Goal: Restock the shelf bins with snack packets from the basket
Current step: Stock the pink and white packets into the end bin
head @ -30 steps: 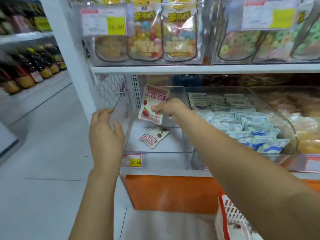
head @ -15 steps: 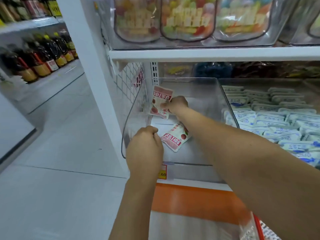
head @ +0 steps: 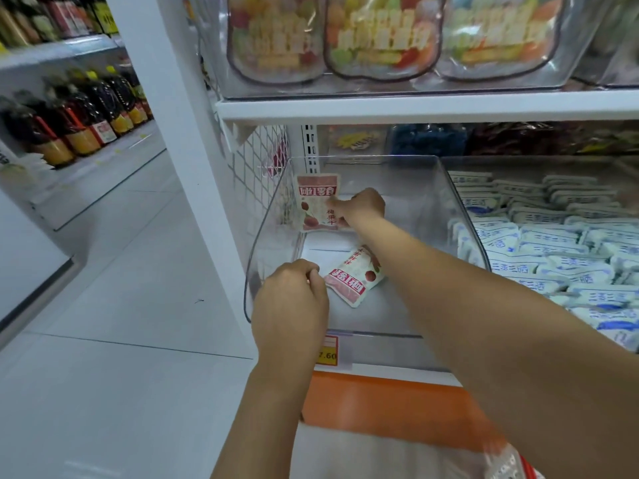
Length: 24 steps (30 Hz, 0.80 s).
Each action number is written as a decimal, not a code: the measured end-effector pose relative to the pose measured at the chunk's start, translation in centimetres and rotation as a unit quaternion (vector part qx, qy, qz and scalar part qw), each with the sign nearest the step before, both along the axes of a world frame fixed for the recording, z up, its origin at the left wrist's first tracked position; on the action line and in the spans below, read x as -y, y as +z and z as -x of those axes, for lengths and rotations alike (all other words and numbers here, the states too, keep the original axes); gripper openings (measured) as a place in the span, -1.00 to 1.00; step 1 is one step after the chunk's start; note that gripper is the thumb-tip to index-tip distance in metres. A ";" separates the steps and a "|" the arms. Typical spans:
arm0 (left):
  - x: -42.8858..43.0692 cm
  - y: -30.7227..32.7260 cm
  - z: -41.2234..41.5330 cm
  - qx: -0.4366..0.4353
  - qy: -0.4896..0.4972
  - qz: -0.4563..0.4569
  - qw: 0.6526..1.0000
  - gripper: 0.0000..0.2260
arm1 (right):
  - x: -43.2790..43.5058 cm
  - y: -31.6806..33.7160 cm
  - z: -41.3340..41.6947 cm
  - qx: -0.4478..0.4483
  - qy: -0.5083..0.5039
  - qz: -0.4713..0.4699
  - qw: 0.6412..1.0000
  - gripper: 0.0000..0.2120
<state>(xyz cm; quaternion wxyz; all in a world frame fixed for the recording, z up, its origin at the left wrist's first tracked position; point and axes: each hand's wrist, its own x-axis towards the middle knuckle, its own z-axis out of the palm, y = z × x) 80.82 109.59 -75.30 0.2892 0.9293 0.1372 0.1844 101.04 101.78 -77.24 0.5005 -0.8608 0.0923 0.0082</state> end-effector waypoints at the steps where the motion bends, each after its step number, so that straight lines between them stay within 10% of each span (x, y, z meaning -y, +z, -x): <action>1: 0.0 0.1 0.0 -0.003 -0.001 0.000 1.000 -0.77 | 0.3 0.6 0.2 -0.011 0.039 0.048 0.998 -0.73; 4: -0.1 0.4 0.1 -0.018 -0.005 0.000 1.000 -0.77 | 0.9 3.4 1.5 -0.062 0.190 0.329 0.923 -0.93; 8: -0.2 0.5 0.1 -0.031 -0.015 0.001 0.999 -0.76 | 1.4 3.5 2.5 -0.148 0.386 0.565 0.714 -0.21; 16: -0.4 0.8 0.2 -0.049 -0.028 0.003 0.998 -0.75 | 1.8 2.7 3.3 -0.114 0.439 0.603 0.656 -0.40; 19: -0.5 0.5 0.2 -0.042 -0.030 0.007 0.999 -0.75 | 2.3 3.8 2.8 -0.144 0.409 0.548 0.715 -0.54; 24: -0.5 0.3 0.1 -0.034 -0.027 0.008 0.999 -0.74 | 2.5 2.6 1.7 -0.033 0.181 0.190 0.964 -0.64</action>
